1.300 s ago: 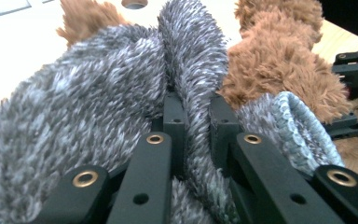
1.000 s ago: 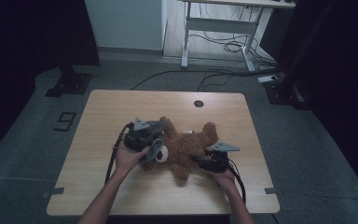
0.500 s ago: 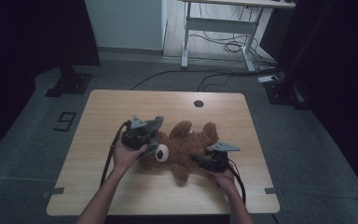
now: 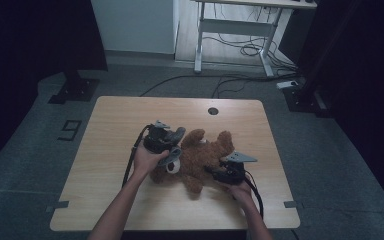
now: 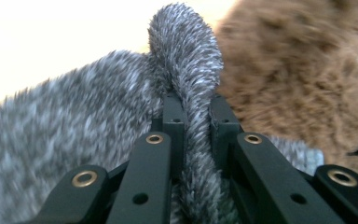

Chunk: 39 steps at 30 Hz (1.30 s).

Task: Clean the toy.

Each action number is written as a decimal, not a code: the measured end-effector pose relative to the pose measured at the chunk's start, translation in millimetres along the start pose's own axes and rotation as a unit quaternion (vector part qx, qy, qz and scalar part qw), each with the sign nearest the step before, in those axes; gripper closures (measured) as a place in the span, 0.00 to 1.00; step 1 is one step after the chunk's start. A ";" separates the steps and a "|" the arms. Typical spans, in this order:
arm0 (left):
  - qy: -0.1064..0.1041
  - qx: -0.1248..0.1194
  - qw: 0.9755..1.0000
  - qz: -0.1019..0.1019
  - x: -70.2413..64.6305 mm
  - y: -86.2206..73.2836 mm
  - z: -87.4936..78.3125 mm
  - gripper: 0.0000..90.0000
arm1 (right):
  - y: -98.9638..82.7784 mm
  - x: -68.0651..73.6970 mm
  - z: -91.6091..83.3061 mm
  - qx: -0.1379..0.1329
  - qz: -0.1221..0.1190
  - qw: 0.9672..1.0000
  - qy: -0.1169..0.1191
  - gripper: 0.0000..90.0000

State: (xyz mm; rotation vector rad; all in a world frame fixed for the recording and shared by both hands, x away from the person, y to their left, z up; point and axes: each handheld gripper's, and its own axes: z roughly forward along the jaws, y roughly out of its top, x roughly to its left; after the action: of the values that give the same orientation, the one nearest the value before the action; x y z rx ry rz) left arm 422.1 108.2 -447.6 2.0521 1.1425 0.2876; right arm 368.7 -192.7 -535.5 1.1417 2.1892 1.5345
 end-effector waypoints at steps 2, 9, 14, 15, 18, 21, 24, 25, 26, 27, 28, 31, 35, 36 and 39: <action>0.017 -0.005 1.000 0.004 4.8 -4.2 -5.7 0.89 | -0.1 0.5 0.1 -0.001 0.000 1.000 -0.001 0.51; 0.046 -0.016 0.999 -0.007 24.9 -25.8 -17.0 0.89 | -0.3 0.4 0.1 -0.001 0.001 1.000 -0.001 0.52; 0.047 -0.011 0.998 -0.029 41.0 -45.0 -14.9 0.90 | -0.3 0.0 0.0 0.000 0.001 1.000 -0.001 0.52; 0.050 -0.006 0.998 -0.029 42.5 -47.4 -14.3 0.90 | -0.3 -0.1 0.0 0.000 0.002 1.000 -0.001 0.52; 0.054 0.019 0.998 -0.035 49.1 -59.3 -7.1 0.90 | -0.4 -0.4 0.1 -0.001 0.003 1.000 -0.001 0.52; 0.034 0.034 0.998 -0.049 52.7 -73.0 1.6 0.90 | -0.3 -0.6 0.2 -0.001 0.004 1.000 -0.001 0.52; 0.025 0.028 0.998 -0.053 50.2 -78.1 4.6 0.90 | -0.4 -1.0 0.3 -0.001 0.005 1.000 -0.001 0.52; 0.024 0.025 0.998 -0.053 49.6 -77.3 3.5 0.90 | -0.3 -1.1 0.1 -0.001 0.006 1.000 -0.001 0.52; 0.022 0.023 0.998 -0.053 49.3 -76.0 2.0 0.90 | -0.4 -1.1 0.1 -0.001 0.006 1.000 -0.002 0.52; 0.019 0.021 0.998 -0.052 49.1 -74.2 0.2 0.90 | -0.5 -1.1 0.1 -0.002 0.006 1.000 -0.003 0.53; 0.018 0.018 0.998 -0.050 48.7 -71.9 -1.4 0.90 | -0.6 -1.1 0.2 -0.003 0.007 1.000 -0.005 0.54; 0.022 0.010 0.999 -0.044 45.2 -59.6 -3.2 0.90 | -0.7 1.1 0.2 -0.013 0.005 1.000 -0.026 0.58; 0.036 -0.002 0.999 -0.026 38.7 -38.1 -4.7 0.90 | -0.1 0.7 0.1 -0.026 0.014 0.998 -0.050 0.61; 0.036 -0.007 0.999 -0.025 37.5 -34.3 -7.3 0.90 | -0.3 -0.6 -0.7 -0.028 0.016 0.998 -0.049 0.61; 0.030 -0.032 0.999 -0.026 33.9 -25.0 -21.4 0.90 | -0.9 -3.4 -2.1 -0.030 0.020 0.998 -0.043 0.61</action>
State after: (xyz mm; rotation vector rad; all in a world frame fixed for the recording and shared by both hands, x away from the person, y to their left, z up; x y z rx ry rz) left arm 414.7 154.1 -455.9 1.9662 1.2062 0.3568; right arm 369.4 -196.7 -536.1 1.2155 2.0643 1.5254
